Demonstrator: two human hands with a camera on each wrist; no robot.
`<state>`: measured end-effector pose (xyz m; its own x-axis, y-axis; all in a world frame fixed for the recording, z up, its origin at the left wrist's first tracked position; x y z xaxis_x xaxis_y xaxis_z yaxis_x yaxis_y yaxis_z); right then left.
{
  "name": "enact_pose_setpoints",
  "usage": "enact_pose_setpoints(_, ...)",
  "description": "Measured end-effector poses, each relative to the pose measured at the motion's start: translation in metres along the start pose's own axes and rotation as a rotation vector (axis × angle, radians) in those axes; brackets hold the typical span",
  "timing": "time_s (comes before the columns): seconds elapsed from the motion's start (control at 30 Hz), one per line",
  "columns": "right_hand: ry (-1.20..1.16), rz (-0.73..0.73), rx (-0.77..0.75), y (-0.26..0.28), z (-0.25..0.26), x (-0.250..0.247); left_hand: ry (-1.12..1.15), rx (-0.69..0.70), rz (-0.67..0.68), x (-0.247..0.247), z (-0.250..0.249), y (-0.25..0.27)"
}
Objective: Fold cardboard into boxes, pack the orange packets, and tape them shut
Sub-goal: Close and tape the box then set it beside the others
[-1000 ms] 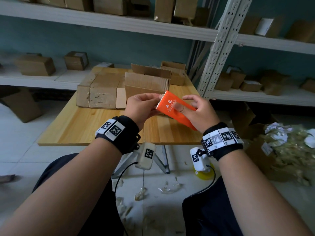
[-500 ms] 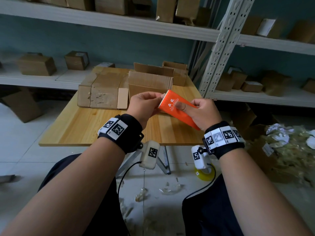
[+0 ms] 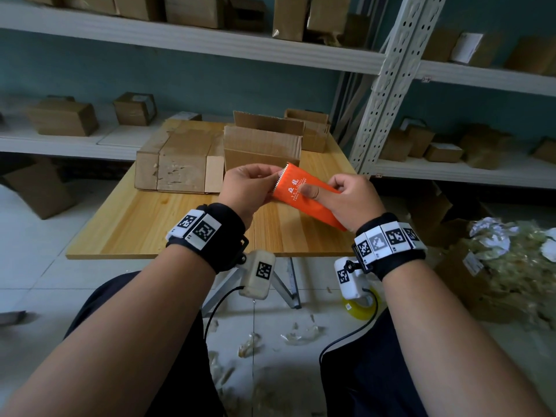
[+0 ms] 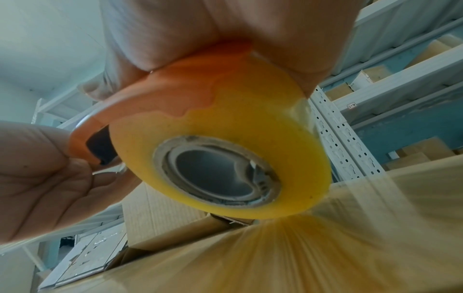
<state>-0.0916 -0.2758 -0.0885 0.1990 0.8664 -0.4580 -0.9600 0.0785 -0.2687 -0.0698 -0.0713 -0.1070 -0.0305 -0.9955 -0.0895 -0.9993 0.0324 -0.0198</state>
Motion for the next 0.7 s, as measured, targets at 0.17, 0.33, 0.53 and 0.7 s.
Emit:
enact_pose_setpoints(0.17, 0.041, 0.008, -0.026, 0.002, 0.001, 0.002, 0.011, 0.025, -0.077, -0.005, 0.007, 0.011)
enact_pose_setpoints(0.33, 0.047, 0.014, -0.029, 0.005, 0.001, 0.001, 0.013, 0.023, -0.092, -0.003, 0.010, 0.012)
enact_pose_setpoints(0.53, 0.055, 0.016, -0.041, 0.008, 0.002, 0.000, -0.014, 0.017, -0.075, 0.001, 0.013, 0.008)
enact_pose_setpoints(0.7, 0.040, 0.001, -0.050, 0.006, 0.003, -0.001, 0.012, 0.031, -0.051, 0.000, 0.012, 0.005)
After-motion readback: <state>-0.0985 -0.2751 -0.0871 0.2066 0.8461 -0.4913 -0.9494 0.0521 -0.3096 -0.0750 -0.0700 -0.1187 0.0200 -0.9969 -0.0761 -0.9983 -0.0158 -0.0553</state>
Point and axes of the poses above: each hand's wrist, its own y-axis away from the middle knuckle, its own x-axis out of the palm, z = x × y, the point moved 5 cm from there along -y, towards the middle knuckle, and after that the axes turned 15 degrees about -y, right-handed, at the moved point
